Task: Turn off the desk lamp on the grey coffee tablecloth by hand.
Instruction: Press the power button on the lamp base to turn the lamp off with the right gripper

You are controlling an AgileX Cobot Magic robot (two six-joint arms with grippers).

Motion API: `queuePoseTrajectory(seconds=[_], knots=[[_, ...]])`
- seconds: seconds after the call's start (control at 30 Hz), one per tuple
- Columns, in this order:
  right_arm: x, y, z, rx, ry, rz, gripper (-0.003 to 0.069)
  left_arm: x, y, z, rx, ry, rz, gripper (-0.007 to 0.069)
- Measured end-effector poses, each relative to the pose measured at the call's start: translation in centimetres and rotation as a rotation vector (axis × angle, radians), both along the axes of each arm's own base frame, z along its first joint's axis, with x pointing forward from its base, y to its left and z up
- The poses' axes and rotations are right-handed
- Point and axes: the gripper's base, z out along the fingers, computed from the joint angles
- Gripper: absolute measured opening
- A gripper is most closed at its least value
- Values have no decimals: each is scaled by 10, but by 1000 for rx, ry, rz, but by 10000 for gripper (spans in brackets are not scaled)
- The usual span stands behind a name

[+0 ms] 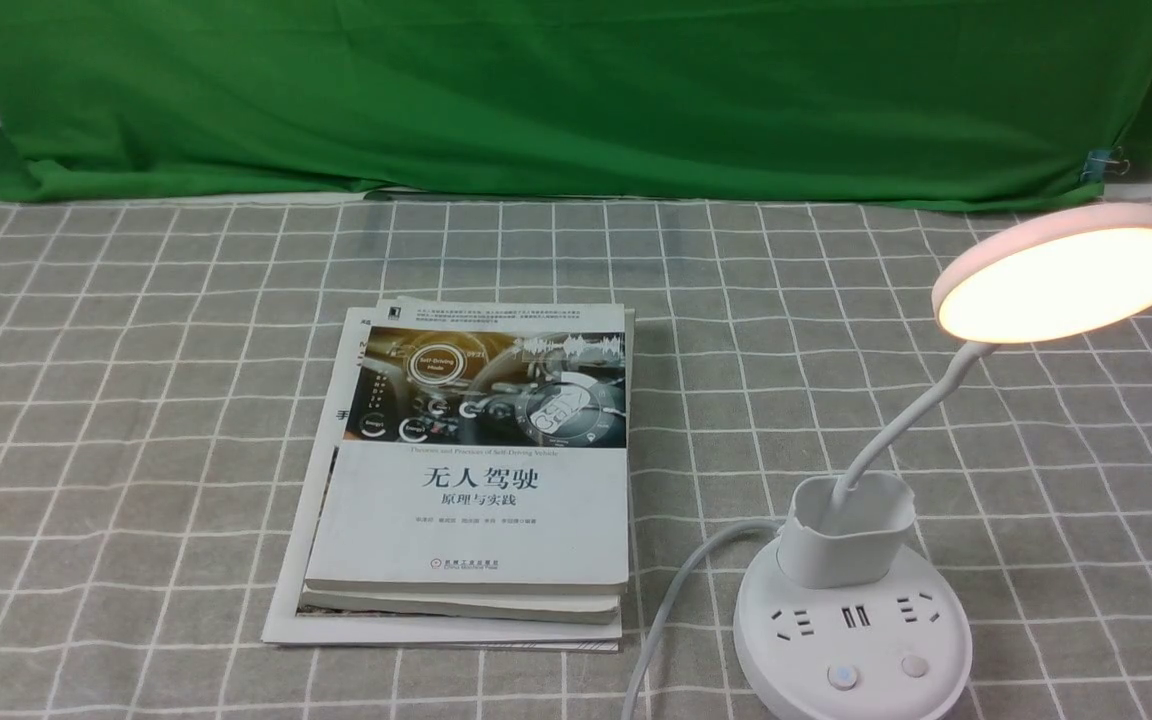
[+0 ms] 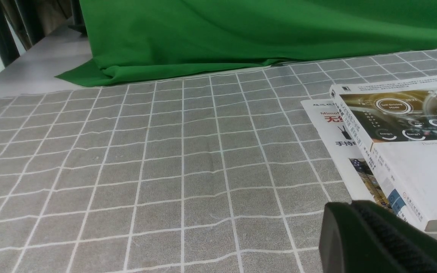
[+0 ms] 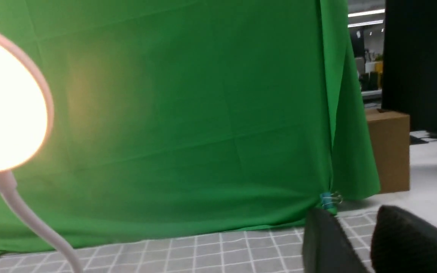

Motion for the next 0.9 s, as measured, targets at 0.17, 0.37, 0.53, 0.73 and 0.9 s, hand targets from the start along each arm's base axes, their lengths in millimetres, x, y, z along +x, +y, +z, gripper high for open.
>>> queuePoseTrajectory(seconds=[0.17, 0.37, 0.53, 0.73, 0.9], knots=[[2, 1, -5, 9, 66, 10, 241, 0, 0, 0, 0, 0, 0, 1], [16, 1, -16, 66, 226, 17, 242, 0, 0, 0, 0, 0, 0, 1], [34, 2, -3, 79, 378, 22, 242, 0, 0, 0, 0, 0, 0, 1], [77, 7, 23, 78, 745, 50, 242, 0, 0, 0, 0, 0, 0, 1], [114, 9, 27, 54, 914, 64, 242, 0, 0, 0, 0, 0, 0, 1]])
